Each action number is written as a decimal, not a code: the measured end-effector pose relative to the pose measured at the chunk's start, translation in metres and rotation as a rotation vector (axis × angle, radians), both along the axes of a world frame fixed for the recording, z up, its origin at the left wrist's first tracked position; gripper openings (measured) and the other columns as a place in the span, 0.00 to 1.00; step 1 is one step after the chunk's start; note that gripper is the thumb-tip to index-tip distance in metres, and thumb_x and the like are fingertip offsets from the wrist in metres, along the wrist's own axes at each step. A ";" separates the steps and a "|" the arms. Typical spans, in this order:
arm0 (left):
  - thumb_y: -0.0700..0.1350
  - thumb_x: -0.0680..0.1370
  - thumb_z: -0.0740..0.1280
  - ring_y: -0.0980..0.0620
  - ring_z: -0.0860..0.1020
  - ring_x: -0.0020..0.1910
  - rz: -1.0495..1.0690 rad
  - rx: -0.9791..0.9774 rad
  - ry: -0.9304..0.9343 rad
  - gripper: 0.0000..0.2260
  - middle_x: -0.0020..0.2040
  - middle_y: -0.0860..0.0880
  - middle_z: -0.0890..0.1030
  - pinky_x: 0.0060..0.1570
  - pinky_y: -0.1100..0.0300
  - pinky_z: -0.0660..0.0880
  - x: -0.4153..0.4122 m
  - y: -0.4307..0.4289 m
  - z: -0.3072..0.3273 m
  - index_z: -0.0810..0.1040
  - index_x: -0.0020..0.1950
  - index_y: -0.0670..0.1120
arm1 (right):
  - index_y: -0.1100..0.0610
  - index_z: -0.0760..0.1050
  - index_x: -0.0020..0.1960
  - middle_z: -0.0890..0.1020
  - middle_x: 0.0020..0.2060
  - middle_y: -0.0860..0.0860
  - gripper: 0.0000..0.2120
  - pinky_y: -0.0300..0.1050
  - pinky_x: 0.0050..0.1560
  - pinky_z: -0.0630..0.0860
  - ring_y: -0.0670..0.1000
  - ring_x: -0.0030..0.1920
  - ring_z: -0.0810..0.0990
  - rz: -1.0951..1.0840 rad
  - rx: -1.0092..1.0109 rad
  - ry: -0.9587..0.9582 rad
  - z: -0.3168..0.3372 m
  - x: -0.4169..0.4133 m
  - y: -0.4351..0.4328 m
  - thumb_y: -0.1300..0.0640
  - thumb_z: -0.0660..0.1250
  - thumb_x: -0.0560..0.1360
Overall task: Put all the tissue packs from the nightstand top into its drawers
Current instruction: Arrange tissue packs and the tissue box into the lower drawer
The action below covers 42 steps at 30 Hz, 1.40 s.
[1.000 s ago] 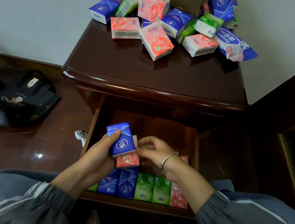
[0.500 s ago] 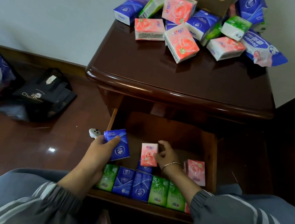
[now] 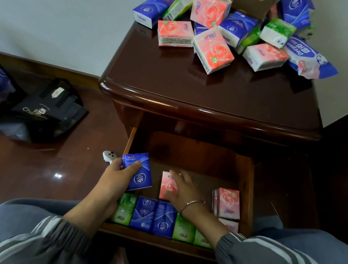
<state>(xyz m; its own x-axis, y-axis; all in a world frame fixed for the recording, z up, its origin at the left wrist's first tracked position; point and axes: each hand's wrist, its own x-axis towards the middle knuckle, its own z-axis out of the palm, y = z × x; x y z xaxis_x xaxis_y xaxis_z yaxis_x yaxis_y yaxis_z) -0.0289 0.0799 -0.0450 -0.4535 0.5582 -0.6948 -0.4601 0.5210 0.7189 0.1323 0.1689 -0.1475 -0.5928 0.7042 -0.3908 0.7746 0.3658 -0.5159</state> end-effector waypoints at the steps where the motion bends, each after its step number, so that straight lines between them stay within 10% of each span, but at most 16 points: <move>1: 0.47 0.78 0.67 0.43 0.83 0.47 -0.007 -0.005 0.003 0.10 0.49 0.42 0.84 0.47 0.46 0.80 0.000 0.000 0.000 0.74 0.57 0.46 | 0.49 0.58 0.74 0.64 0.70 0.54 0.34 0.49 0.63 0.70 0.58 0.65 0.68 -0.009 -0.051 -0.010 -0.001 0.000 0.000 0.46 0.67 0.72; 6: 0.46 0.78 0.67 0.42 0.83 0.49 -0.029 -0.010 -0.004 0.12 0.52 0.42 0.83 0.53 0.42 0.79 0.002 -0.001 0.001 0.73 0.60 0.46 | 0.53 0.62 0.70 0.65 0.62 0.54 0.38 0.45 0.56 0.73 0.55 0.58 0.73 -0.084 -0.122 0.041 0.004 0.001 0.003 0.51 0.76 0.65; 13: 0.47 0.78 0.67 0.43 0.84 0.46 -0.038 0.000 -0.014 0.09 0.49 0.43 0.84 0.47 0.45 0.81 0.003 0.000 0.001 0.74 0.56 0.47 | 0.60 0.77 0.54 0.81 0.51 0.57 0.15 0.40 0.44 0.69 0.53 0.49 0.78 -0.264 -0.100 0.187 0.031 0.018 0.057 0.60 0.74 0.69; 21: 0.47 0.78 0.67 0.43 0.84 0.47 -0.071 0.003 -0.017 0.10 0.49 0.43 0.84 0.51 0.41 0.79 0.004 0.000 0.004 0.74 0.57 0.46 | 0.54 0.73 0.57 0.78 0.56 0.56 0.12 0.47 0.52 0.75 0.57 0.55 0.77 0.022 0.029 -0.344 0.020 0.048 0.067 0.60 0.66 0.74; 26: 0.48 0.78 0.67 0.42 0.83 0.48 -0.106 -0.011 -0.039 0.11 0.51 0.42 0.83 0.50 0.43 0.80 0.007 0.000 0.005 0.73 0.58 0.47 | 0.50 0.67 0.68 0.69 0.66 0.53 0.24 0.54 0.66 0.62 0.56 0.67 0.65 0.293 0.361 -0.643 0.011 0.057 0.059 0.60 0.65 0.73; 33: 0.47 0.78 0.67 0.44 0.84 0.46 -0.148 -0.035 -0.018 0.11 0.51 0.42 0.83 0.44 0.48 0.81 0.008 0.001 -0.001 0.72 0.57 0.47 | 0.49 0.44 0.77 0.58 0.75 0.52 0.43 0.62 0.71 0.53 0.56 0.73 0.60 0.406 0.195 -0.653 -0.002 0.071 0.042 0.65 0.65 0.71; 42: 0.44 0.79 0.66 0.50 0.83 0.46 -0.318 -0.069 0.152 0.14 0.53 0.48 0.78 0.35 0.56 0.81 0.013 0.004 -0.022 0.66 0.61 0.51 | 0.45 0.42 0.76 0.47 0.77 0.45 0.32 0.56 0.73 0.40 0.49 0.76 0.38 0.183 0.197 -0.242 0.001 0.084 0.038 0.52 0.56 0.78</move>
<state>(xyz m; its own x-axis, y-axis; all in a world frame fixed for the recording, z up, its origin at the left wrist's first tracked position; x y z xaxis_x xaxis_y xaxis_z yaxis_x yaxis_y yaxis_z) -0.0162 0.0839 -0.0672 -0.3651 0.6423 -0.6739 -0.1577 0.6707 0.7247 0.2163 0.2072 -0.1461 -0.6230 0.6709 -0.4021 0.7782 0.5838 -0.2314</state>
